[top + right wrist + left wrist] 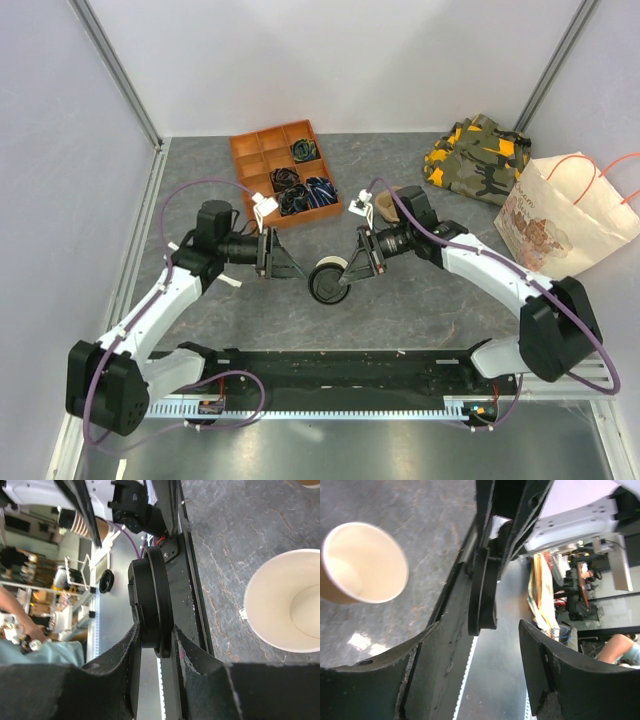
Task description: Pack the takeout coffee
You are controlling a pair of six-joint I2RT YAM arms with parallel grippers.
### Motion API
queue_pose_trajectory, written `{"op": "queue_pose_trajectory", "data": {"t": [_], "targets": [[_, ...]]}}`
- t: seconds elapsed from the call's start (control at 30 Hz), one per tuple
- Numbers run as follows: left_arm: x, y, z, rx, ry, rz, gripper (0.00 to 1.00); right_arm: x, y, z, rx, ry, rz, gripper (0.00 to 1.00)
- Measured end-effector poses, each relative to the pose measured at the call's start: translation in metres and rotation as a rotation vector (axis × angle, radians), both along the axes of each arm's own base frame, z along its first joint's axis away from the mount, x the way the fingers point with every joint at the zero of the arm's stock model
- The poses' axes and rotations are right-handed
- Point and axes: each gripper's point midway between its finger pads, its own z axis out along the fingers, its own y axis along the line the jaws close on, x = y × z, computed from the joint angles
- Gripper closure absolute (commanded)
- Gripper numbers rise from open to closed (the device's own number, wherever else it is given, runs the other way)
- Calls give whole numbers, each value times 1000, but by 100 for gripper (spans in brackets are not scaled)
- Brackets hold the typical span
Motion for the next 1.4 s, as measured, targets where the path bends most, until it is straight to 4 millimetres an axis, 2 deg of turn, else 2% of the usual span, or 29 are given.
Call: {"op": "queue_pose_trajectory", "data": {"t": [0.13, 0.2, 0.23, 0.43, 0.57, 0.7, 0.8, 0.83, 0.9, 1.07, 1.27, 1.3, 1.4], "targets": [[2, -6, -17, 62, 34, -12, 22, 15, 2, -11, -18, 80, -42, 85], [2, -9, -21, 83, 38, -21, 23, 21, 2, -11, -16, 98, -63, 86], [2, -10, -22, 92, 37, -24, 30, 25, 2, -11, -14, 105, -76, 86], [15, -4, -28, 190, -35, 49, 49, 39, -4, -11, -3, 153, -149, 89], [23, -3, -19, 246, -111, 77, 50, 40, -6, -20, -24, 201, -185, 90], [18, -8, -16, 274, -172, 48, 50, 39, -7, -27, -35, 232, -209, 89], [14, -9, -23, 305, -184, 30, 44, 41, -6, -26, -30, 223, -215, 89], [14, -9, -25, 315, -187, 31, 38, 41, -6, -26, -28, 220, -215, 89], [17, -8, -30, 335, -185, 32, 33, 42, -6, -26, -28, 219, -215, 89], [28, -10, -42, 383, -146, 35, 27, 43, -5, -27, -27, 219, -215, 89], [32, -15, -48, 384, -113, 16, 43, 43, -5, -31, -33, 225, -213, 89], [32, -15, -47, 379, -112, 16, 48, 43, -5, -31, -31, 222, -212, 89], [34, -14, -40, 335, -113, 19, 54, 43, -6, -31, -27, 220, -208, 89]]}}
